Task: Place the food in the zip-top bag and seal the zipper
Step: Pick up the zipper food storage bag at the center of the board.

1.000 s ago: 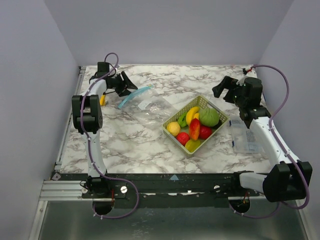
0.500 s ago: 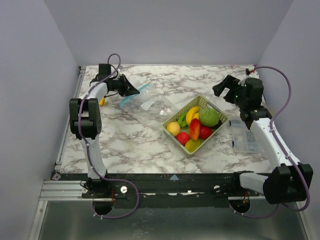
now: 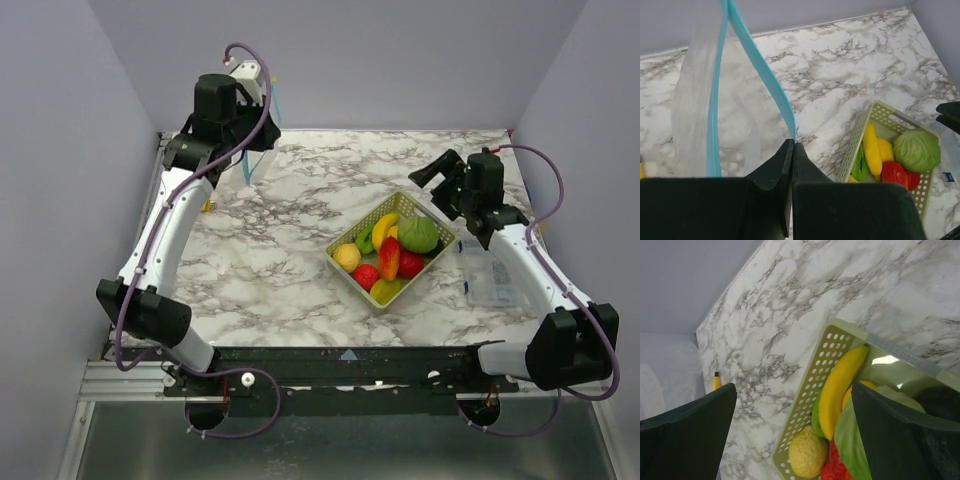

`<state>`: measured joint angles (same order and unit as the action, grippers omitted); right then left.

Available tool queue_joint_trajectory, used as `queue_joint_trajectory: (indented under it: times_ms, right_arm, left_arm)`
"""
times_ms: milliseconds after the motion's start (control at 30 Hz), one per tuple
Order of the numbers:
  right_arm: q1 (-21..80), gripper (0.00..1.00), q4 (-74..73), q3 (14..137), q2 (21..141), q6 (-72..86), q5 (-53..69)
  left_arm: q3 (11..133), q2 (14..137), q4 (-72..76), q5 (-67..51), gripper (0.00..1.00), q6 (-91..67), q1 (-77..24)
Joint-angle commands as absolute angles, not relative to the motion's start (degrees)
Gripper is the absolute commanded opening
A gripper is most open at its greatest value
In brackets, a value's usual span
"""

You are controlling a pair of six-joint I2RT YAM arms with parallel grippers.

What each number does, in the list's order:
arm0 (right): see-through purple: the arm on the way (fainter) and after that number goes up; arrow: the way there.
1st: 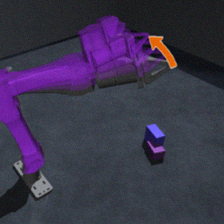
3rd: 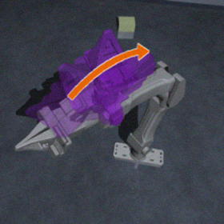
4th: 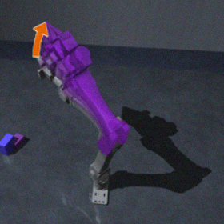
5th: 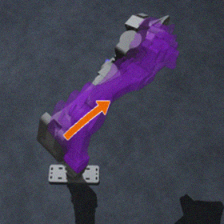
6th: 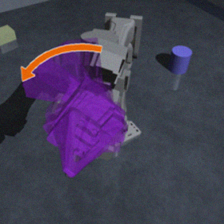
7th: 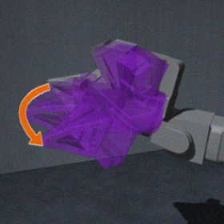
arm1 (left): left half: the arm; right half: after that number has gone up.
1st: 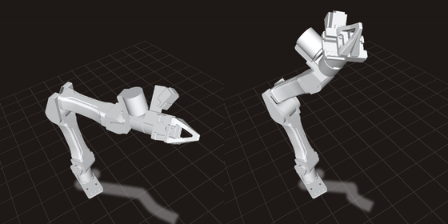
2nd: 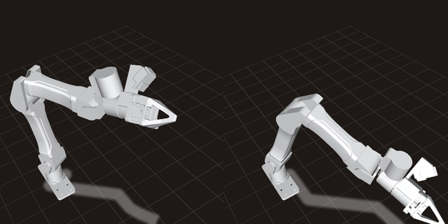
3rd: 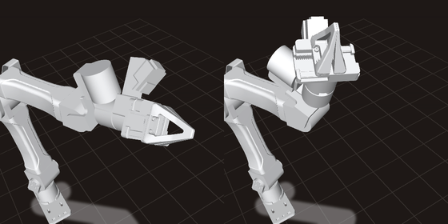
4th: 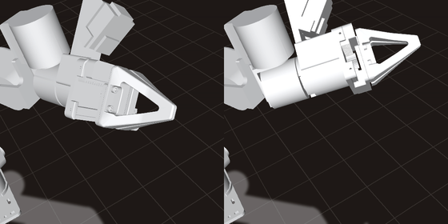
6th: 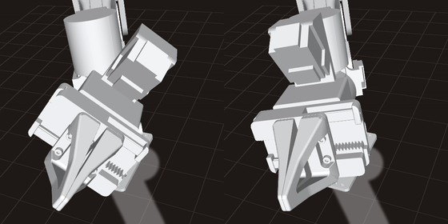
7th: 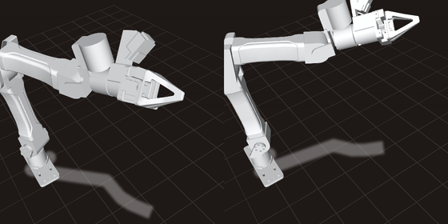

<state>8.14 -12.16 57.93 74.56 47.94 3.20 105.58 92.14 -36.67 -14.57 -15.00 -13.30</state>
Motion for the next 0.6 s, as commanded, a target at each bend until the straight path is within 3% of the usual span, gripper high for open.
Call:
queue_joint_trajectory:
  times_ms: [0, 200, 300, 567]
  right_arm:
    - [9.9, 1.00, -12.1, 58.9, 75.1, 58.6, 3.8]
    - [16.8, 1.00, -9.5, 55.6, 75.4, 62.2, 2.0]
    - [20.7, 1.00, -6.2, 53.1, 75.2, 65.1, 0.8]
    - [28.9, 0.99, -1.1, 54.1, 79.0, 69.2, -3.5]
  left_arm:
    - [96.4, 90.5, -38.5, -4.1, 0.00, -10.5, -18.3]
    - [78.7, 90.5, -30.7, -22.1, 0.00, -21.2, -19.5]
    - [72.3, 89.3, -27.8, -24.5, 0.00, -24.2, -19.9]
    - [71.2, 86.8, -26.9, -27.9, 0.00, -24.0, -20.6]
